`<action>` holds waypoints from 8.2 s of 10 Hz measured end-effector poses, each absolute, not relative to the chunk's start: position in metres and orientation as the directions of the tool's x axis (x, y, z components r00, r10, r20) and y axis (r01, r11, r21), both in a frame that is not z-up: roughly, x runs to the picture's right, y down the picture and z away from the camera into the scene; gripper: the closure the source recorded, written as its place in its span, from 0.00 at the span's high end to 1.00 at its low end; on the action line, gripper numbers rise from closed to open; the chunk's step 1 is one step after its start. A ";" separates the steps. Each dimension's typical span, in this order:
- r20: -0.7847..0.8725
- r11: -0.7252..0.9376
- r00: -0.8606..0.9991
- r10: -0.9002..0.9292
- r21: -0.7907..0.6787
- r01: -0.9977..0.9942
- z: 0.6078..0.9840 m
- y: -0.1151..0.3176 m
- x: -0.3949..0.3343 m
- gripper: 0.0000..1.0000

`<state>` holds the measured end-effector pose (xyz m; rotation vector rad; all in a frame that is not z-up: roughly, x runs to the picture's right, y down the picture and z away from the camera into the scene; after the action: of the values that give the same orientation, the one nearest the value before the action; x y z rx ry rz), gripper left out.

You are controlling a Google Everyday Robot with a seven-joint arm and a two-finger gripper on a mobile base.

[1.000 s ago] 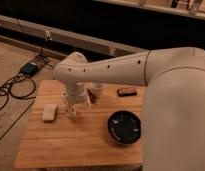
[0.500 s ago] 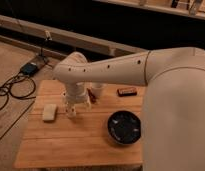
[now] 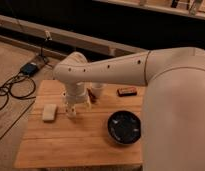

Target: Place the pepper on the white sponge

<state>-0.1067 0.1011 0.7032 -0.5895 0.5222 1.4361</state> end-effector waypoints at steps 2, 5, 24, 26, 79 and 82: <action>-0.655 0.041 0.071 0.752 -0.061 -0.997 0.703 0.101 -0.107 0.65; -0.655 0.041 0.071 0.752 -0.061 -0.997 0.703 0.101 -0.107 0.65; -0.529 0.411 0.528 0.664 -0.331 -0.849 0.820 0.067 -0.023 0.65; -0.512 0.441 0.568 0.644 -0.359 -0.823 0.833 0.066 -0.035 0.65; -0.381 0.545 0.644 0.664 -0.343 -0.765 0.770 0.136 -0.063 0.00; -0.371 0.553 0.651 0.662 -0.344 -0.759 0.745 0.158 -0.095 0.00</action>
<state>-0.0955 0.1583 0.7455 -0.5059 0.2081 0.8467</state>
